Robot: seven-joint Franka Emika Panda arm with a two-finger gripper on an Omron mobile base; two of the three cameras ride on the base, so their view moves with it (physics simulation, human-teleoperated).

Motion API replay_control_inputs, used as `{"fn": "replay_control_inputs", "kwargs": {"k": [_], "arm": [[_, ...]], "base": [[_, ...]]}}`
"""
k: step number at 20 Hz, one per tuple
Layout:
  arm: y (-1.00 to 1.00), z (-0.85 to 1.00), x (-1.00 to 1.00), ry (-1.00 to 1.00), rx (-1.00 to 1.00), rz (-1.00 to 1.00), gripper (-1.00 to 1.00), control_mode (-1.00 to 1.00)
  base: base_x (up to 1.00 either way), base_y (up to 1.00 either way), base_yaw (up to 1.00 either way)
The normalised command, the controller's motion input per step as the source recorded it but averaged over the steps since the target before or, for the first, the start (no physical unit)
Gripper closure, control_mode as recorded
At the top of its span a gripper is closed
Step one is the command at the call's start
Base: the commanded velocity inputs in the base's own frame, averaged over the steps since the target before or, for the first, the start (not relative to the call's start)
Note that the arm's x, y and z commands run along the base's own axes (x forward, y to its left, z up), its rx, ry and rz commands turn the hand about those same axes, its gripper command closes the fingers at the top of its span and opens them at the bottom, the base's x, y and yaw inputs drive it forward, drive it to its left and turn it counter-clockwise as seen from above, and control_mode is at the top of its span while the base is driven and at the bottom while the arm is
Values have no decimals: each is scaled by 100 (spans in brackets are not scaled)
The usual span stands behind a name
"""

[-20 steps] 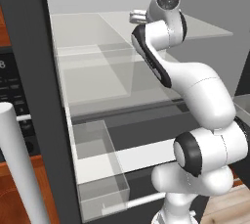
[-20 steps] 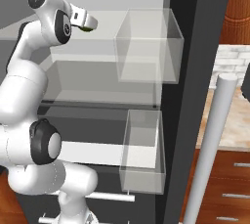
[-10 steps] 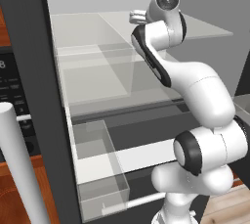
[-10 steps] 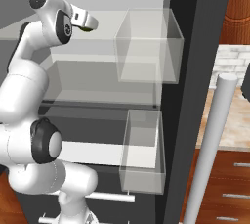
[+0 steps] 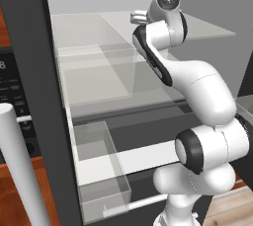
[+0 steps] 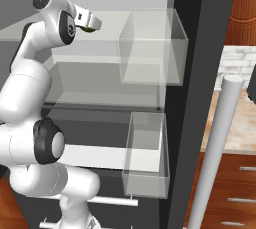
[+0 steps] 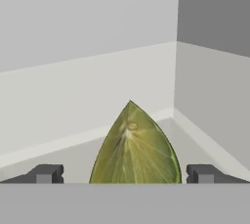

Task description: There is a bowl on the dining counter. Grab a lemon wedge from the fridge and place it in the bowl. Then get the liquor bottle and glass cup from the cabinet and place them next to the bowl.

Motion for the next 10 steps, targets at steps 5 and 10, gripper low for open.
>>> {"fn": "replay_control_inputs", "kwargs": {"k": [5, 10], "arm": [[-2, -11, 2, 0, 0, 0, -100, -100], [-5, -8, 1, 0, 0, 0, 100, -100]], "base": [[0, 0, 0], [0, 0, 0]]}}
